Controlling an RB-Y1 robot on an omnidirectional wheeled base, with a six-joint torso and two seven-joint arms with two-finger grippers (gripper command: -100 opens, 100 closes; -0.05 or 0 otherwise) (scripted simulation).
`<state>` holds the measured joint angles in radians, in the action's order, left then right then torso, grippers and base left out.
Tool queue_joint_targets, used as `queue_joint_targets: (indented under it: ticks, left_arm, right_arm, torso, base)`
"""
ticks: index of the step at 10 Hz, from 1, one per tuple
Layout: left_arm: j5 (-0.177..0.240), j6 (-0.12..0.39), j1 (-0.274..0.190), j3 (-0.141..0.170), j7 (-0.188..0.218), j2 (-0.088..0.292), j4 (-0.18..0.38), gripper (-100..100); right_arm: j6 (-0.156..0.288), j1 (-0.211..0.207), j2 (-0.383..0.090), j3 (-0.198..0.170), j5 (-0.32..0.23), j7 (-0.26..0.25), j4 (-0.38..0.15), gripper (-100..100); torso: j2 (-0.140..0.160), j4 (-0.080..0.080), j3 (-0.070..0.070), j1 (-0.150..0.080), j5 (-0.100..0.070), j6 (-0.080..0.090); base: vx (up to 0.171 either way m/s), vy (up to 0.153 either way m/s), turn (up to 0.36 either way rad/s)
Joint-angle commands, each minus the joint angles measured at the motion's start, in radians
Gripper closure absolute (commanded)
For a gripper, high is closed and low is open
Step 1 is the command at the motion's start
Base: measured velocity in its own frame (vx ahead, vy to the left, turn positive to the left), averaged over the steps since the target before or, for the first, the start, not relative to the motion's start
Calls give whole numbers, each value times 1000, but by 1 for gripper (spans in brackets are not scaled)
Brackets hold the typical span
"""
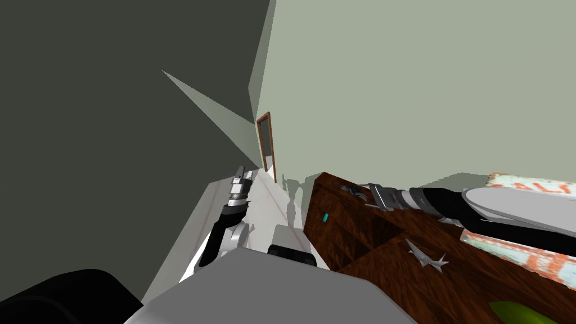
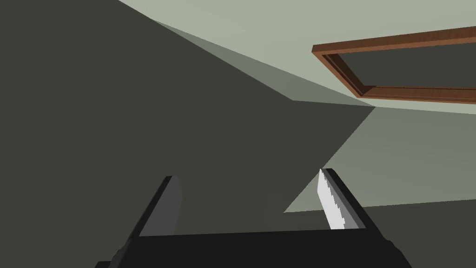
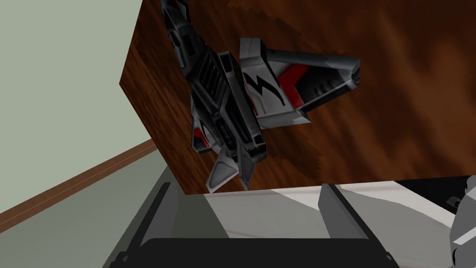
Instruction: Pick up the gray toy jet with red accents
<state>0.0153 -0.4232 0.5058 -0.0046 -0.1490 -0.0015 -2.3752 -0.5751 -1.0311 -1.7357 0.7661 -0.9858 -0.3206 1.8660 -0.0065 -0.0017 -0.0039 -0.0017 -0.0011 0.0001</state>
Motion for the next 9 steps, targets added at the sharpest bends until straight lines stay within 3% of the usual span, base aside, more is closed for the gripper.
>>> queue_joint_targets:
  ticks: [1,3,4,5,9]
  left_arm:
    - [0,0,0,0,0,0,0,0]
    - [0,0,0,0,0,0,0,0]
    - [0,0,0,0,0,0,0,0]
    - [0,0,0,0,0,0,0,0]
    - [0,0,0,0,0,0,0,0]
  right_arm:
    - [15,-12,1,12,-23,20,42,-100]
    - [32,-25,2,20,-44,35,88,-100]
    - [16,-18,4,22,-35,30,68,-100]
    - [18,-18,4,22,-34,29,70,100]
    - [18,-18,3,22,-35,28,70,100]
  torso:
    - [0,0,0,0,0,0]
    - [0,0,0,0,0,0]
    - [0,0,0,1,0,0]
    - [3,0,1,1,0,-1]
    - [7,2,4,1,0,0]
  base:
    - [94,-20,-158]
    - [96,-7,-126]
    - [41,1,-16]
    - [7,0,5]
    - [0,0,0]
